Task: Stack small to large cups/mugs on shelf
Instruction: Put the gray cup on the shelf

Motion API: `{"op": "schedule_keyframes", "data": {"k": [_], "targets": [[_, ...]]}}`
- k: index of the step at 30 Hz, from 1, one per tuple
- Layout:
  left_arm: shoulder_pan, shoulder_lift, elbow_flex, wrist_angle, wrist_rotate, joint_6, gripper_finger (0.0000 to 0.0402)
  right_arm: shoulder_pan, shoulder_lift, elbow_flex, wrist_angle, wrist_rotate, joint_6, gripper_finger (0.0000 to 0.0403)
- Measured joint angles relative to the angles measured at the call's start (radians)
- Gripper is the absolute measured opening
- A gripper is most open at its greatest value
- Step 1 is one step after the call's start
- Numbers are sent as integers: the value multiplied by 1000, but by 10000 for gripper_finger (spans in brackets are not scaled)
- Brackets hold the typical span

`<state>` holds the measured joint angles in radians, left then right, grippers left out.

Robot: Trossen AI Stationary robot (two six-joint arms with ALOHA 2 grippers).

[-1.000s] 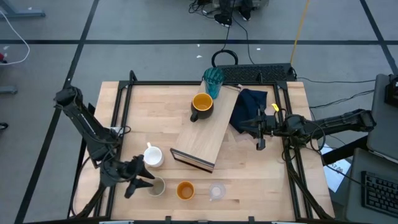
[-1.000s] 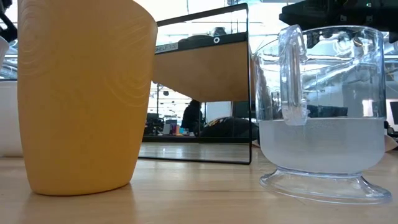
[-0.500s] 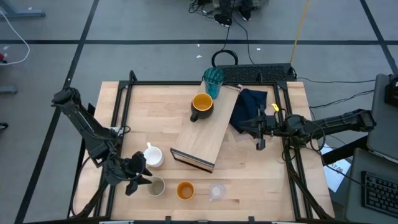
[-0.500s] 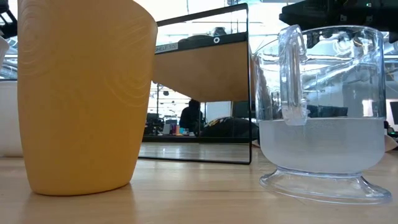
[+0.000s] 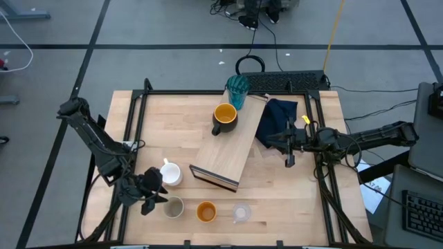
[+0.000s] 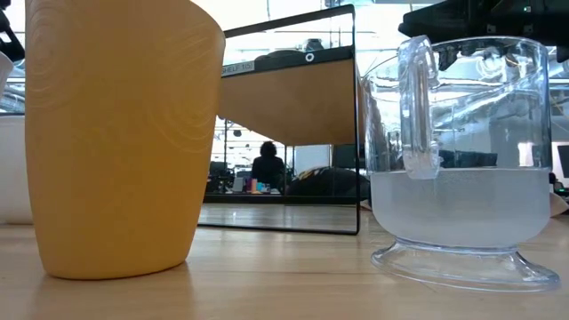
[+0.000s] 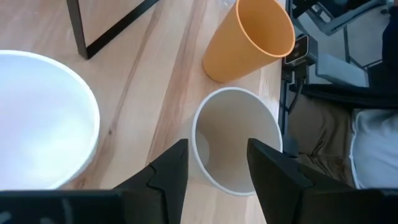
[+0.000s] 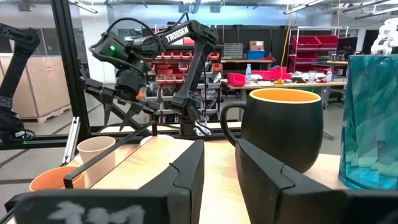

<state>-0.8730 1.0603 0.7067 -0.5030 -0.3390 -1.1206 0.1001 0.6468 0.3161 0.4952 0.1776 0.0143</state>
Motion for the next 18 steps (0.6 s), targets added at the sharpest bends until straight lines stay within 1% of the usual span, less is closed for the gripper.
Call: {"op": "schedule_keyframes", "data": {"k": [7,10,12,14,18], "targets": [[5,1,0,1,24,-31,163,0,0,0,0,0,0,84],[8,31,21,-5,37,-25,163,0,0,0,0,0,0,84],[10,58,68,-29,52,-12,163,0,0,0,1,0,-3,84],[11,101,141,-77,53,11,163,0,0,0,1,0,-4,84],[13,205,298,-252,54,13,163,0,0,0,1,0,-8,84]]}}
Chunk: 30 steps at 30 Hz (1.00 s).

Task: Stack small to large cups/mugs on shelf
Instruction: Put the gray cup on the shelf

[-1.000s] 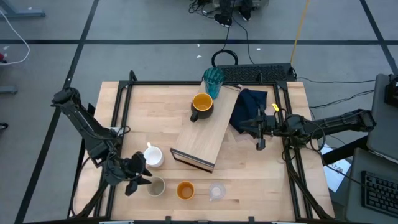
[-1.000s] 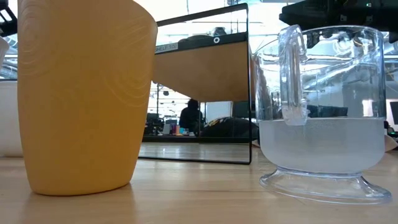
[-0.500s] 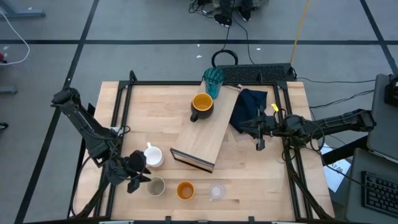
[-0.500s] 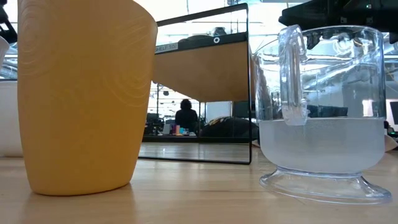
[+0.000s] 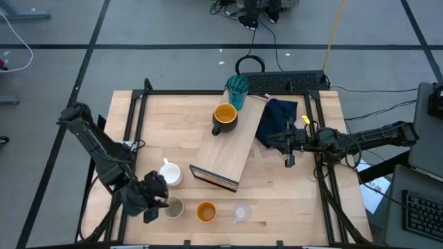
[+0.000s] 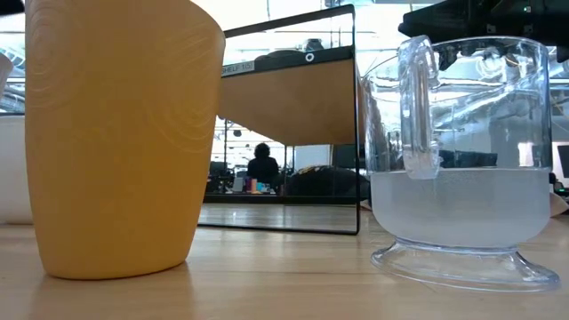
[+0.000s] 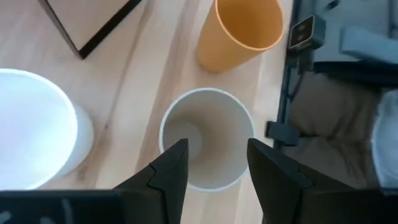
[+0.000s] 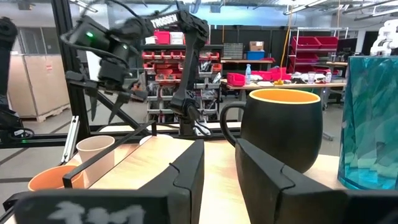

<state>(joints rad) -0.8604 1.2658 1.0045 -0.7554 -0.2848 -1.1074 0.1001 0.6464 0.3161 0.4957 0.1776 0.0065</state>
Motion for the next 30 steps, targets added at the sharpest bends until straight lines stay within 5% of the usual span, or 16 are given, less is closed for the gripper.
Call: {"op": "schedule_keyframes", "data": {"k": [10,30], "targets": [[20,199,151,-227,91,-75,163,0,0,0,-9,0,-8,84],[68,200,151,-230,184,-51,163,0,0,0,-18,0,-19,84]]}}
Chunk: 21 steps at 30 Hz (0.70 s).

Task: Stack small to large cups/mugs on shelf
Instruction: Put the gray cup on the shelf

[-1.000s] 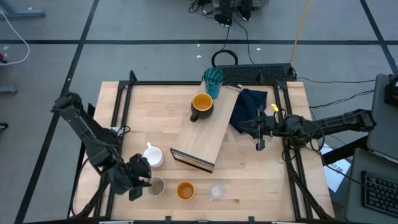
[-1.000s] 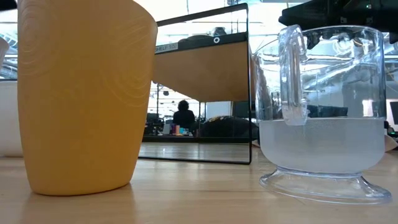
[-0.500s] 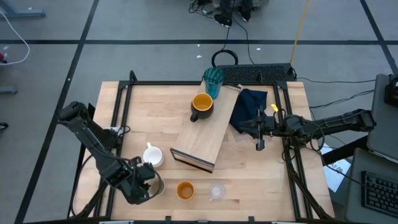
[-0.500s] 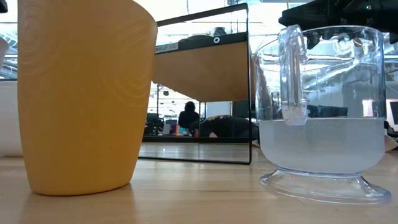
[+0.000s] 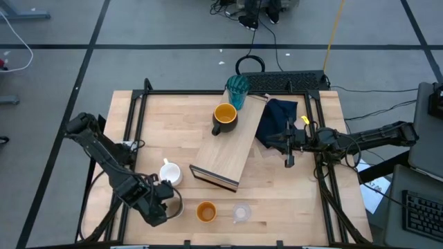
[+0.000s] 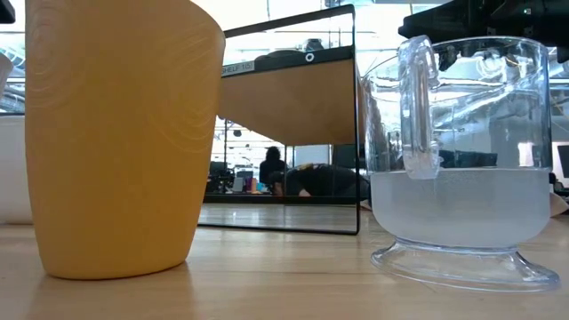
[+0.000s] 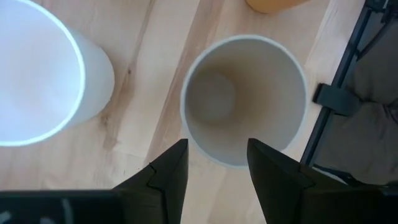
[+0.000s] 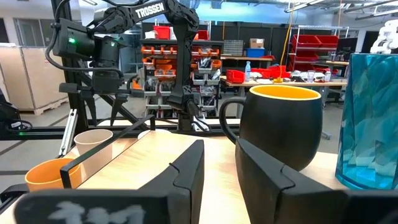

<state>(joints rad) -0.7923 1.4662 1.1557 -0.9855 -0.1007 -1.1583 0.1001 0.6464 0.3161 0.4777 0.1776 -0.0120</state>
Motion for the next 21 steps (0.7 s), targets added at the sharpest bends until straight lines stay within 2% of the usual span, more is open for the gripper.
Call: {"op": "schedule_keyframes", "data": {"k": [21], "targets": [[48,0,0,1,-42,144,163,0,0,0,-16,0,0,84]]}}
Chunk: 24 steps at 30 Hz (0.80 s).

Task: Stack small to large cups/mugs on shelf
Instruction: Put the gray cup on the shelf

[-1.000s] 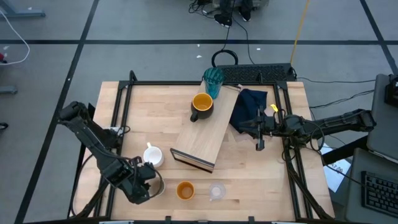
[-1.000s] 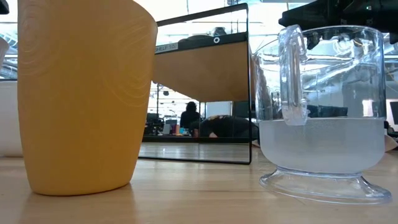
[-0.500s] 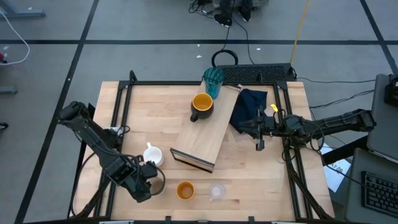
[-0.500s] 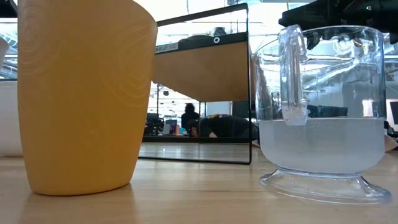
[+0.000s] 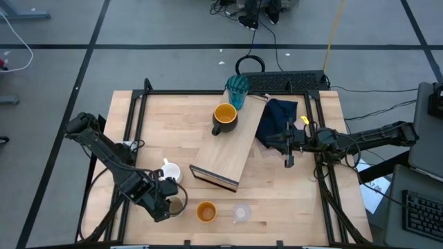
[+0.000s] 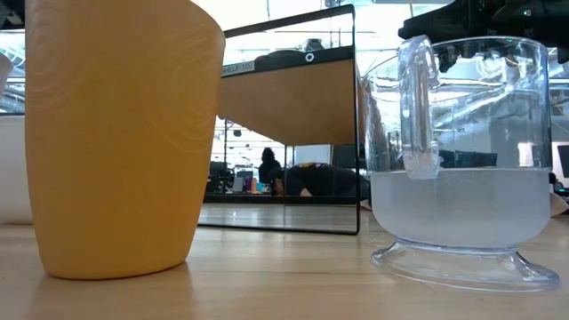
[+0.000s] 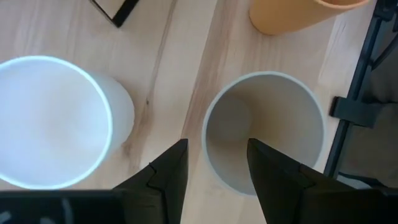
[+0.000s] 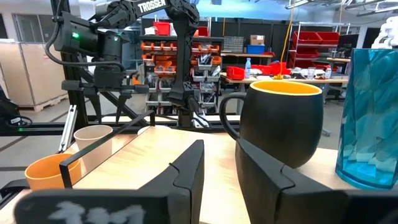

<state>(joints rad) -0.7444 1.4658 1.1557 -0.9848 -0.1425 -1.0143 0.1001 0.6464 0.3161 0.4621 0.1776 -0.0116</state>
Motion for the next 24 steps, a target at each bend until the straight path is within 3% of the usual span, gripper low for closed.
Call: {"op": "schedule_keyframes", "data": {"k": [24], "targets": [[16,0,0,13,-45,82,163,0,0,0,-5,0,0,84]]}}
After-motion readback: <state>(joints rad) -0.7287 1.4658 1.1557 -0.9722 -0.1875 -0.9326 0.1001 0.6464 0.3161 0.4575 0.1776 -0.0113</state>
